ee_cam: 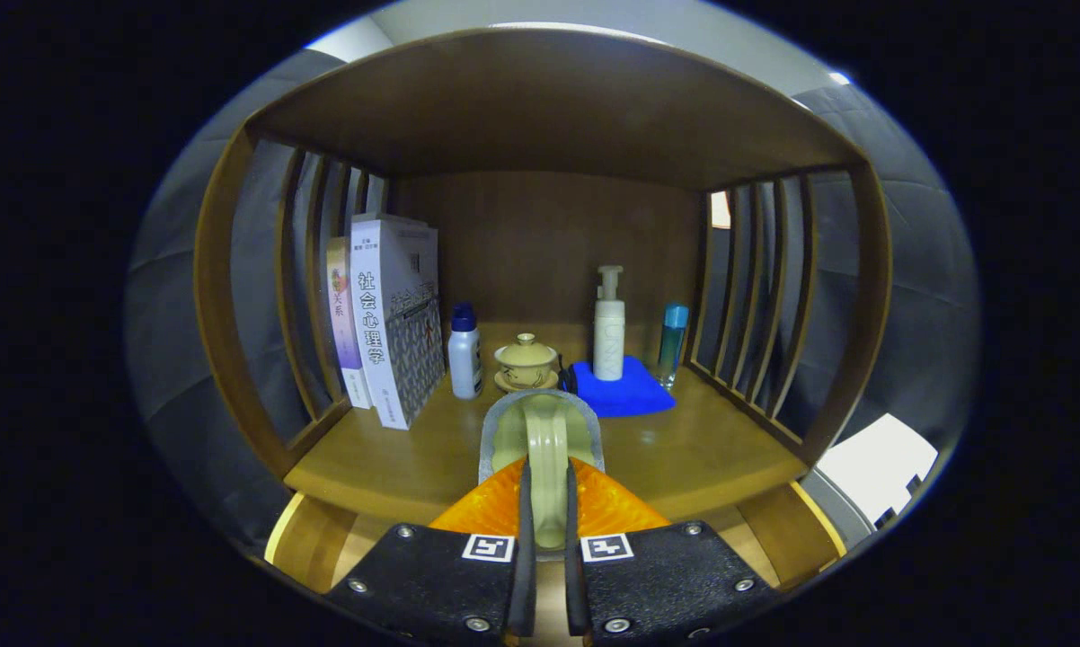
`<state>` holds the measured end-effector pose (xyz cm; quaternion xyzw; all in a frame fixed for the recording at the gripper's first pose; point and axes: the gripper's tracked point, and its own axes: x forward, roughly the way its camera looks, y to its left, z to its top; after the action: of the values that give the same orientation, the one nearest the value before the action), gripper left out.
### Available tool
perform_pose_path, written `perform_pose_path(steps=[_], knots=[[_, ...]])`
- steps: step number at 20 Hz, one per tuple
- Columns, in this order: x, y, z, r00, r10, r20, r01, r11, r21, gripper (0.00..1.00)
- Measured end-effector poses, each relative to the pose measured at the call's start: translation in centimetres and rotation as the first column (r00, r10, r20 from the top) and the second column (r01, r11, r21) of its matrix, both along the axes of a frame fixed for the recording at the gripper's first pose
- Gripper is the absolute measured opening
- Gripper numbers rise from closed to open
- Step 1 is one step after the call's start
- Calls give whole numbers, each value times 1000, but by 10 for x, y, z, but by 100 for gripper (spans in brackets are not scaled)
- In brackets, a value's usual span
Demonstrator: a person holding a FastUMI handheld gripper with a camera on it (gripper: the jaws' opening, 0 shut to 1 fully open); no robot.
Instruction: Pull open the drawer, take out the items inside it, and place them on the countertop above the cabinet.
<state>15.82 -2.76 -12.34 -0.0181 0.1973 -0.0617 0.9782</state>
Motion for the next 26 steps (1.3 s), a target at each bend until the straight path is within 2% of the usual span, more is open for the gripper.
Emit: perform_pose_path(steps=[4, 7, 10, 16, 18, 23, 26], knots=[[26, -7, -12, 998, 26, -49, -28, 998, -53, 13], [33, -10, -26, 994, 37, -98, -43, 998, -53, 14], [46, -12, -30, 994, 48, -98, -51, 998, -31, 15], [57, -18, -42, 991, 63, -115, -67, 997, -28, 24], [55, -16, -48, 990, 71, -126, -75, 997, -30, 32], [34, 9, -26, 993, 120, 5, -120, 991, 51, 95], [9, 20, 7, 984, 140, 112, -145, 988, 42, 94]])
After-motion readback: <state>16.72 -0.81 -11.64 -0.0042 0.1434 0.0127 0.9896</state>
